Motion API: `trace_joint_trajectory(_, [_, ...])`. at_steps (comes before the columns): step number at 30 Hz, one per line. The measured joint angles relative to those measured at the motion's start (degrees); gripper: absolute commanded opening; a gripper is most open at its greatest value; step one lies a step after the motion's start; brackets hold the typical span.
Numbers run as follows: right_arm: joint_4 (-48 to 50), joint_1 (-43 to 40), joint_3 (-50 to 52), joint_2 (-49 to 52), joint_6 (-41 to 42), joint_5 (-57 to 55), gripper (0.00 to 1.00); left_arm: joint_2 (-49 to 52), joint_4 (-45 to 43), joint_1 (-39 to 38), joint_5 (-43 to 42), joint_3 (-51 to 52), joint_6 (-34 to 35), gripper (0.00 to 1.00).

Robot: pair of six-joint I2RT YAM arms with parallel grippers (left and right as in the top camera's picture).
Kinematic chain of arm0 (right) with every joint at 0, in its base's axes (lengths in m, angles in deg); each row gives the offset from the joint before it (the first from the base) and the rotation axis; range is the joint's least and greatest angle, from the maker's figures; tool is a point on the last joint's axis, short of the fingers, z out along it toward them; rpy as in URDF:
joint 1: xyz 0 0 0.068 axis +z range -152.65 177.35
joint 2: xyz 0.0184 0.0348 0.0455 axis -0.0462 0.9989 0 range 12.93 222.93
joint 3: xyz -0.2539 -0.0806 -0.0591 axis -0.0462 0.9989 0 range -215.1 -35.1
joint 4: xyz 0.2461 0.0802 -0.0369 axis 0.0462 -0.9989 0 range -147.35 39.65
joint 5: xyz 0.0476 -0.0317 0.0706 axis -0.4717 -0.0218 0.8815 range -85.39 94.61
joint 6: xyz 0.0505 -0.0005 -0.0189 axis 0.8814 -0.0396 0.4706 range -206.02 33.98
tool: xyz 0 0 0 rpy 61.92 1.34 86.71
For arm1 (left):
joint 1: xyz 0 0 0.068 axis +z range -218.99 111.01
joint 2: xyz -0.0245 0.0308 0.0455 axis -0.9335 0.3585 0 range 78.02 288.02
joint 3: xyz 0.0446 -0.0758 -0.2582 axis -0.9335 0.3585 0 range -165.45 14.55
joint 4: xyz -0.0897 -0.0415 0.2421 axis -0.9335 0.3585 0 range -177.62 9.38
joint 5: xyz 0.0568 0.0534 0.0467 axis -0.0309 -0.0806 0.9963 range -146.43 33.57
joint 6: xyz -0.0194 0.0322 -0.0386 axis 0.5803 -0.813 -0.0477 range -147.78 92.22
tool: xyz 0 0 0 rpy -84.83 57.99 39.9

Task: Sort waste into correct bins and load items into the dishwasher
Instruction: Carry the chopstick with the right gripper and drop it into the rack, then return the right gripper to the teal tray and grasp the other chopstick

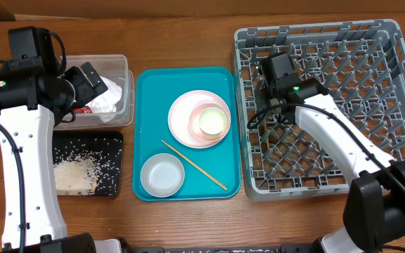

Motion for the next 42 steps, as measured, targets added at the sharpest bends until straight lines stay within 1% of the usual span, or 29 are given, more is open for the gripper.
trace_joint_trajectory(3, [-4.9,0.0,-2.3,0.0,0.0,5.0,0.19,0.0,0.0,0.0,0.0,0.0,0.0,1.00])
trace_joint_trajectory(4, [-7.4,0.1,-4.8,-0.2,0.0,10.6,0.19,0.0,0.0,0.0,0.0,0.0,0.0,1.00])
trace_joint_trajectory(8, [-11.7,0.8,-7.6,-2.3,0.0,23.0,0.20,0.0,0.0,0.0,0.0,0.0,0.0,1.00])
trace_joint_trajectory(10, [-14.7,2.1,-7.7,-3.0,0.0,26.2,0.20,0.0,0.0,0.0,0.0,0.0,0.0,1.00])
trace_joint_trajectory(14, [-17.5,6.6,-7.7,-3.0,-0.3,28.7,0.23,0.0,0.0,0.0,0.0,0.0,0.0,1.00])
trace_joint_trajectory(18, [-17.3,14.0,-7.7,-3.0,-0.5,28.0,0.23,0.0,0.0,0.0,0.0,0.0,0.0,1.00])
trace_joint_trajectory(23, [-13.7,22.5,-5.3,-3.0,-0.7,24.5,0.24,0.0,0.0,0.0,0.0,0.0,0.0,1.00])
trace_joint_trajectory(25, [-12.3,24.6,-4.1,-3.0,-0.9,22.7,0.24,0.0,0.0,0.0,0.0,0.0,0.0,1.00])
trace_joint_trajectory(26, [-10.2,26.1,-2.4,-3.0,-0.9,20.7,0.24,0.0,0.0,0.0,0.0,0.0,0.0,1.00])
trace_joint_trajectory(29, [-6.5,27.2,1.2,-2.7,-0.9,18.1,0.24,0.0,0.0,0.0,0.0,0.0,0.0,1.00])
trace_joint_trajectory(30, [-4.3,27.4,3.2,-2.2,-1.0,17.4,0.26,0.0,0.0,0.0,0.0,0.0,0.0,1.00])
trace_joint_trajectory(36, [-1.0,27.4,9.0,-0.1,-1.3,16.0,0.27,0.0,0.0,0.0,0.0,0.0,0.0,1.00])
trace_joint_trajectory(40, [4.7,27.4,12.7,0.2,-1.9,15.6,0.27,0.0,0.0,0.0,0.0,0.0,0.0,1.00])
trace_joint_trajectory(41, [5.4,27.4,13.2,0.2,-2.4,15.5,0.28,0.0,0.0,0.0,0.0,0.0,0.0,1.00])
trace_joint_trajectory(42, [6.2,27.4,13.7,0.2,-2.7,15.5,0.31,0.0,0.0,0.0,0.0,0.0,0.0,1.00])
